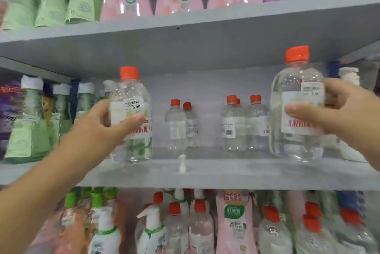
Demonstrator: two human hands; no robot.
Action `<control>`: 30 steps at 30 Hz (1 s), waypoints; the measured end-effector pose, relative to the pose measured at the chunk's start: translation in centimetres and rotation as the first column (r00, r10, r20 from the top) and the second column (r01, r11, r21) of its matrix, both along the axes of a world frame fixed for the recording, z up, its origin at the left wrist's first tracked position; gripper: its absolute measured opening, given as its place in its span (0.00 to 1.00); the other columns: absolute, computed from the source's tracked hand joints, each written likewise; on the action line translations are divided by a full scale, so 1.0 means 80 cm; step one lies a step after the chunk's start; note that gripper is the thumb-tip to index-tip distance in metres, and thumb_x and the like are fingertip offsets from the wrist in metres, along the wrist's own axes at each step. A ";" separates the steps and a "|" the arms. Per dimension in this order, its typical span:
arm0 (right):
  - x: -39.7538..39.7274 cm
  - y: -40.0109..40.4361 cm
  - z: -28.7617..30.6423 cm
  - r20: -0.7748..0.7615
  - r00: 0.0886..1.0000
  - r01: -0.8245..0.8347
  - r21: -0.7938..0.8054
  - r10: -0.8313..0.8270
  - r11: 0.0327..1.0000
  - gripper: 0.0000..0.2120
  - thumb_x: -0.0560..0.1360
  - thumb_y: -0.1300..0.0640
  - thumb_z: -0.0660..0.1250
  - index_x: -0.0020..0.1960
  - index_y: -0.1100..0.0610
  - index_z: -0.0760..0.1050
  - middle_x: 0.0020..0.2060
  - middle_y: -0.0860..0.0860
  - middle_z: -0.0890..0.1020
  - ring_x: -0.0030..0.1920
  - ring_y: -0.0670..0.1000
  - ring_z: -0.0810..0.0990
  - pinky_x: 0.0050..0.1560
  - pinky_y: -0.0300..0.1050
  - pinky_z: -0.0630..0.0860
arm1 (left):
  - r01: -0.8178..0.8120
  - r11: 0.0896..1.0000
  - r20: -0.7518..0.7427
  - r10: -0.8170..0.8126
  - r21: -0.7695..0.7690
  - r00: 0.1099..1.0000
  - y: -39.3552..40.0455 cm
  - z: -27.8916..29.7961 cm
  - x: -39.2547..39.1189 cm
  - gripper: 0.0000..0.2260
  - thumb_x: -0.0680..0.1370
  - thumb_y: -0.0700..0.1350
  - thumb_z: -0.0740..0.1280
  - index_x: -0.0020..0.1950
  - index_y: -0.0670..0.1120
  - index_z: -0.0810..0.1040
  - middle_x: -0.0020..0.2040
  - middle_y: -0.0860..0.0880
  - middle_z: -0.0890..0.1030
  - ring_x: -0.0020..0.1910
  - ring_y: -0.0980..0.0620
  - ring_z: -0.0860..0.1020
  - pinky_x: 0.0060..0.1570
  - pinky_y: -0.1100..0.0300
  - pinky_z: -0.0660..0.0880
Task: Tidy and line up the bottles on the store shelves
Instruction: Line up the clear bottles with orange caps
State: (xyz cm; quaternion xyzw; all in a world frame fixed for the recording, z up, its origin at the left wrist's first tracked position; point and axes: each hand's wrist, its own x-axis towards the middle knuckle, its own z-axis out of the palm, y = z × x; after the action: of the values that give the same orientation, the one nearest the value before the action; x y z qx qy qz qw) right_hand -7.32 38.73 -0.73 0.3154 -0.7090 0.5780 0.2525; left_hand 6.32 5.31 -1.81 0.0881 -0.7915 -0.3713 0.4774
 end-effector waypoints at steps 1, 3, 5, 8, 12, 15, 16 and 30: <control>-0.009 -0.005 0.003 0.018 0.998 0.054 0.068 -0.055 0.996 0.31 0.51 0.36 0.77 0.50 0.47 0.78 0.43 0.47 0.87 0.39 0.40 0.85 0.45 0.42 0.83 | -0.041 0.999 0.042 0.041 0.006 0.998 -0.020 0.002 -0.009 0.29 0.61 0.74 0.74 0.54 0.60 0.77 0.47 0.59 0.86 0.46 0.56 0.85 0.49 0.50 0.80; -0.032 -0.013 0.001 0.050 0.990 0.128 0.091 -0.133 0.988 0.30 0.57 0.43 0.81 0.56 0.48 0.78 0.47 0.47 0.87 0.47 0.49 0.87 0.51 0.52 0.82 | -0.116 0.993 0.137 0.112 0.020 0.984 -0.052 -0.001 -0.024 0.27 0.62 0.73 0.72 0.52 0.58 0.75 0.48 0.57 0.83 0.46 0.52 0.83 0.42 0.53 0.77; -0.047 -0.022 -0.001 0.107 0.969 0.212 0.111 -0.224 0.971 0.24 0.64 0.48 0.82 0.56 0.49 0.77 0.48 0.48 0.86 0.48 0.53 0.85 0.50 0.54 0.81 | -0.157 0.987 0.180 0.152 0.017 0.972 -0.075 -0.001 -0.032 0.24 0.67 0.69 0.73 0.52 0.55 0.73 0.47 0.56 0.79 0.44 0.54 0.79 0.38 0.56 0.71; -0.057 -0.031 -0.006 0.170 0.924 0.316 0.161 -0.342 0.935 0.28 0.64 0.46 0.81 0.59 0.50 0.75 0.50 0.49 0.84 0.48 0.53 0.84 0.53 0.57 0.81 | -0.170 0.985 0.221 0.163 0.016 0.962 -0.104 0.000 -0.042 0.26 0.70 0.64 0.74 0.58 0.52 0.70 0.45 0.58 0.75 0.42 0.58 0.74 0.41 0.56 0.68; -0.087 -0.029 -0.019 0.167 0.877 0.407 0.243 -0.451 0.881 0.50 0.52 0.30 0.78 0.69 0.48 0.71 0.55 0.47 0.83 0.53 0.53 0.83 0.57 0.59 0.80 | -0.174 0.985 0.283 0.169 -0.008 0.944 -0.132 0.000 -0.054 0.46 0.69 0.66 0.74 0.80 0.47 0.62 0.59 0.47 0.77 0.54 0.46 0.76 0.49 0.54 0.67; -0.079 -0.038 -0.012 0.131 0.824 0.496 0.304 -0.551 0.814 0.40 0.62 0.38 0.80 0.68 0.51 0.71 0.52 0.48 0.82 0.50 0.53 0.81 0.55 0.55 0.79 | -0.173 0.983 0.352 0.185 -0.066 0.917 -0.142 0.005 -0.056 0.50 0.67 0.69 0.73 0.81 0.47 0.59 0.56 0.49 0.77 0.43 0.52 0.74 0.41 0.56 0.68; -0.081 -0.036 -0.009 0.110 0.801 0.526 0.339 -0.588 0.780 0.40 0.63 0.39 0.80 0.69 0.52 0.71 0.52 0.49 0.81 0.50 0.54 0.81 0.55 0.55 0.79 | -0.172 0.979 0.388 0.200 -0.106 0.900 -0.143 0.008 -0.055 0.52 0.65 0.71 0.72 0.82 0.48 0.59 0.62 0.48 0.78 0.46 0.49 0.75 0.44 0.55 0.70; -0.033 -0.232 0.140 -0.305 0.925 0.356 0.484 -0.227 0.800 0.08 0.79 0.52 0.63 0.49 0.52 0.80 0.39 0.47 0.87 0.37 0.51 0.87 0.47 0.53 0.85 | -0.068 0.884 0.325 0.241 -0.463 0.915 -0.034 0.140 -0.174 0.26 0.77 0.58 0.71 0.71 0.48 0.73 0.66 0.48 0.77 0.61 0.46 0.78 0.52 0.58 0.73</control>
State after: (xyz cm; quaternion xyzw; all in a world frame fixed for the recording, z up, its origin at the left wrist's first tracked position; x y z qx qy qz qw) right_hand -9.99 20.19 10.43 0.3243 -0.8464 0.2725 0.3229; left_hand -7.57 2.59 9.41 0.1102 -0.9212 -0.1181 0.3541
